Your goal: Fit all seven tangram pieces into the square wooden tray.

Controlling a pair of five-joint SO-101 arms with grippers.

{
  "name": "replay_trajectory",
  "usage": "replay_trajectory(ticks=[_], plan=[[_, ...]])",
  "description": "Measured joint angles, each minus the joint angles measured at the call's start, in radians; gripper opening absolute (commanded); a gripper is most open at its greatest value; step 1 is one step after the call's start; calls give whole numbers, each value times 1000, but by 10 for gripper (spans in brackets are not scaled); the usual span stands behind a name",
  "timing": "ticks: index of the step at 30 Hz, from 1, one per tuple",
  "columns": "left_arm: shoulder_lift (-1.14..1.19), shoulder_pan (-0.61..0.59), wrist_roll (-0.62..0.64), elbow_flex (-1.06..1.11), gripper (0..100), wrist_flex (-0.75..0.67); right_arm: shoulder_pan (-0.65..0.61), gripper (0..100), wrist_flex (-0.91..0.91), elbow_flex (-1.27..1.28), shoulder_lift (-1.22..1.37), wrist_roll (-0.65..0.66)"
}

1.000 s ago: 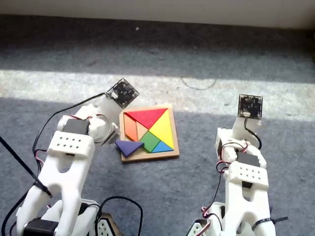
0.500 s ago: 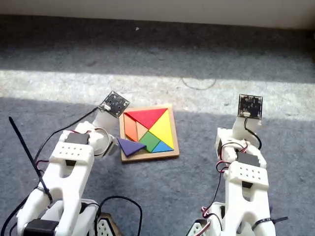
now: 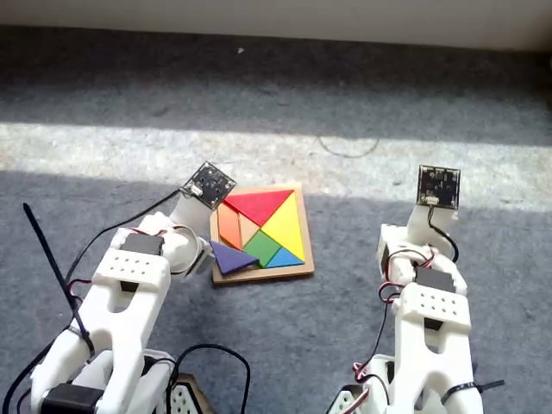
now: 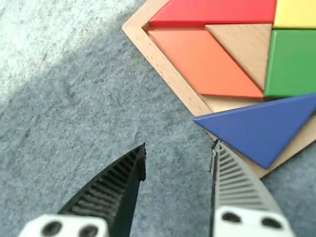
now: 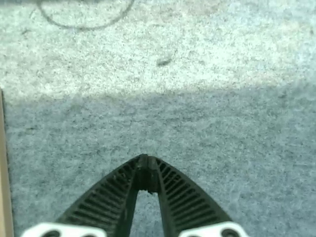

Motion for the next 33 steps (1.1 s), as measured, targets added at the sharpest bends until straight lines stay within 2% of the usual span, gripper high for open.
replay_trajectory(ticks=[33], plan=[[0, 86, 0, 44, 224, -92, 0, 10, 0, 0, 0, 0]])
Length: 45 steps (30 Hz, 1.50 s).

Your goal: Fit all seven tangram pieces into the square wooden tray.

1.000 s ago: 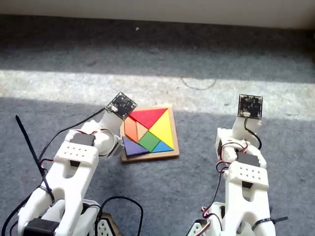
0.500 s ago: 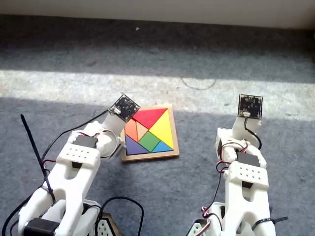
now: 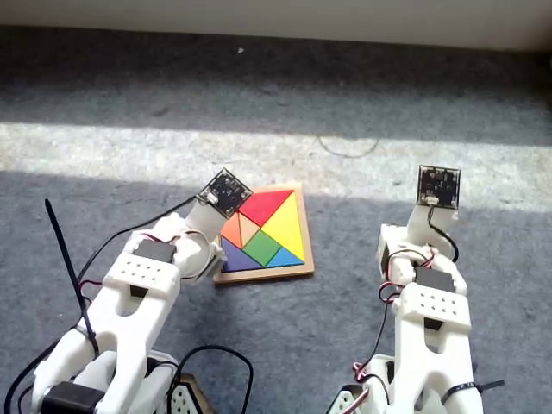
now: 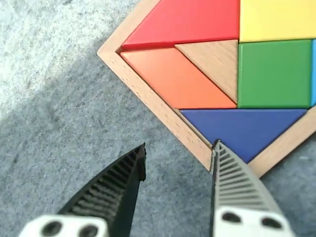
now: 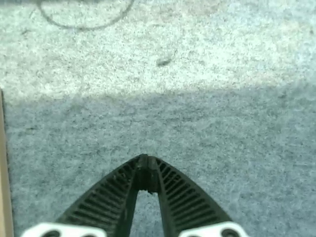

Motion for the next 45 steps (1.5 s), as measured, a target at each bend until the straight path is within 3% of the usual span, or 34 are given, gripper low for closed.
replay_trajectory(ticks=[15, 22, 30, 41, 45], plan=[[89, 8, 72, -40, 223, -69, 0, 10, 0, 0, 0, 0], [299, 9, 74, -255, 176, 28, 0, 10, 0, 0, 0, 0], [325, 14, 91, -288, 175, 37, 0, 10, 0, 0, 0, 0], [-71, 9, 172, -127, 172, 71, 0, 10, 0, 0, 0, 0], [-232, -63, 288, -55, 171, 75, 0, 9, 0, 0, 0, 0]])
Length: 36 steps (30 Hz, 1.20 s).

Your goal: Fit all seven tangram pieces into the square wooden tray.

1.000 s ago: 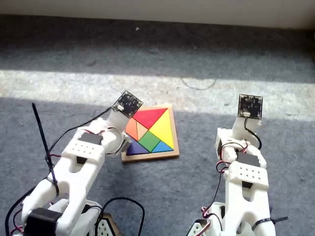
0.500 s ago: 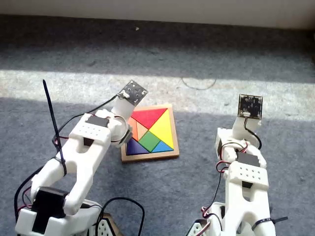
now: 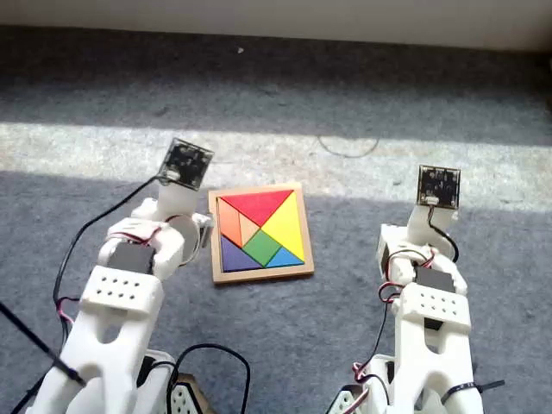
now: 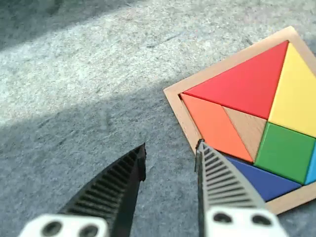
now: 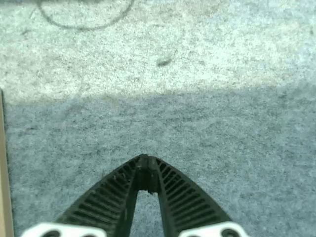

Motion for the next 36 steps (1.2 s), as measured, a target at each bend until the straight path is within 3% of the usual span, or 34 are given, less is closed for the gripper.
replay_trajectory(ticks=[3, 8, 15, 25, 36], plan=[[-114, -84, 38, 49, 155, 3, 0, 9, 0, 0, 0, 0], [-307, -172, 94, 160, 43, 3, -43, 9, 2, 0, 0, 0], [-624, -184, 117, 316, 6, 3, -55, 5, 29, 0, -25, 0], [-1014, -187, 117, 517, 6, 3, -91, 8, 57, 226, -477, -6], [-1023, -187, 86, 528, 7, 3, -107, 10, 66, 448, -961, -8]])
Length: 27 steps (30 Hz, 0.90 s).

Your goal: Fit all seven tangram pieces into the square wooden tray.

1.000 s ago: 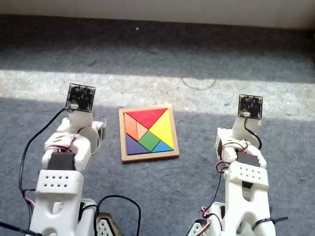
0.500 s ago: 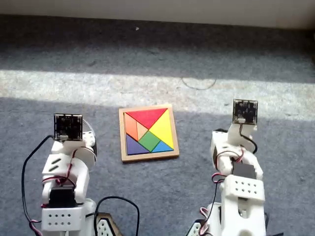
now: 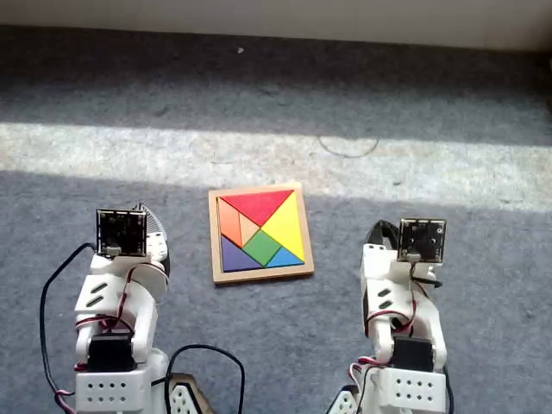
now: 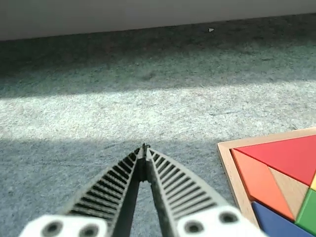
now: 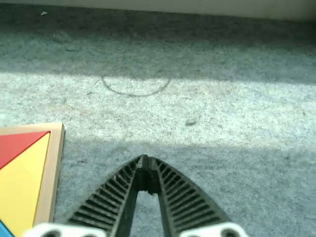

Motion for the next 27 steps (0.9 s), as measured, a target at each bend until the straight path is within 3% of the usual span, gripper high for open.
replay_trajectory(ticks=[8, 15, 24, 27], plan=[[0, 0, 0, 31, 7, 0, -3, 10, 0, 2, -121, 0], [0, 0, -3, 40, 7, 0, -135, 10, 26, 2, -129, 0], [0, 0, -3, 66, 7, 6, -149, 10, 394, 2, -129, 0], [0, 0, -6, 66, 7, 98, -149, 10, 477, 2, -129, 0]])
